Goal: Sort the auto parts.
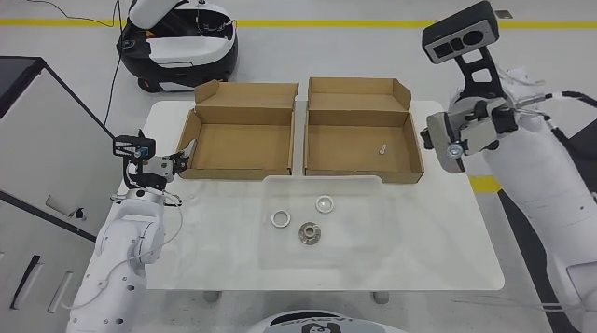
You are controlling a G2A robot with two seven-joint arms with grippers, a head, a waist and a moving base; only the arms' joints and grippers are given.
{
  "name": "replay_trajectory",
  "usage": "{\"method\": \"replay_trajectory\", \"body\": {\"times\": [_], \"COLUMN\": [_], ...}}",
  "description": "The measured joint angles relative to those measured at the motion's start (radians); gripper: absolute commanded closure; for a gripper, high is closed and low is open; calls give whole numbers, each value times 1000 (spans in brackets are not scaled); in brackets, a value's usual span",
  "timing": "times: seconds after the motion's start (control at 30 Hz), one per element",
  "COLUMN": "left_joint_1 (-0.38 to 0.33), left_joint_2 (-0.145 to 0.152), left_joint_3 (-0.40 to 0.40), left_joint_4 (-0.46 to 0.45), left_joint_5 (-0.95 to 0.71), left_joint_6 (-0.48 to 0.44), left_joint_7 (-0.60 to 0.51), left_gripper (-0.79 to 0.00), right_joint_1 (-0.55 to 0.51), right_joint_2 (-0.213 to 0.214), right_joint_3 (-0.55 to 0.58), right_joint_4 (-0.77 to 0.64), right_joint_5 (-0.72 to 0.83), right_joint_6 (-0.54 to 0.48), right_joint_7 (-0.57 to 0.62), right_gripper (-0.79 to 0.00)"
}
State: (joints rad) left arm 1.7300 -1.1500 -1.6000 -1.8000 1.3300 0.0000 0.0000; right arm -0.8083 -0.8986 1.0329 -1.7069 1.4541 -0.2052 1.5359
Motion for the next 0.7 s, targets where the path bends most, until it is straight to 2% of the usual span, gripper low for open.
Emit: {"method": "replay_trajectory", "body": {"times": [0.7], "left_joint_1": [0], "left_joint_2": [0], "left_joint_3": [0], "left_joint_4": [0], "left_joint_5": [0], "left_joint_6": [0], "left_joint_7": [0], "left_gripper": [-785], "right_joint_1": [-8], "right_joint_2": [-41], "right_joint_3": [29], "right_joint_4": [78], "right_joint_5": [-163], "right_joint_6": [49], "right_joint_7": [-81], "right_gripper": [0]}}
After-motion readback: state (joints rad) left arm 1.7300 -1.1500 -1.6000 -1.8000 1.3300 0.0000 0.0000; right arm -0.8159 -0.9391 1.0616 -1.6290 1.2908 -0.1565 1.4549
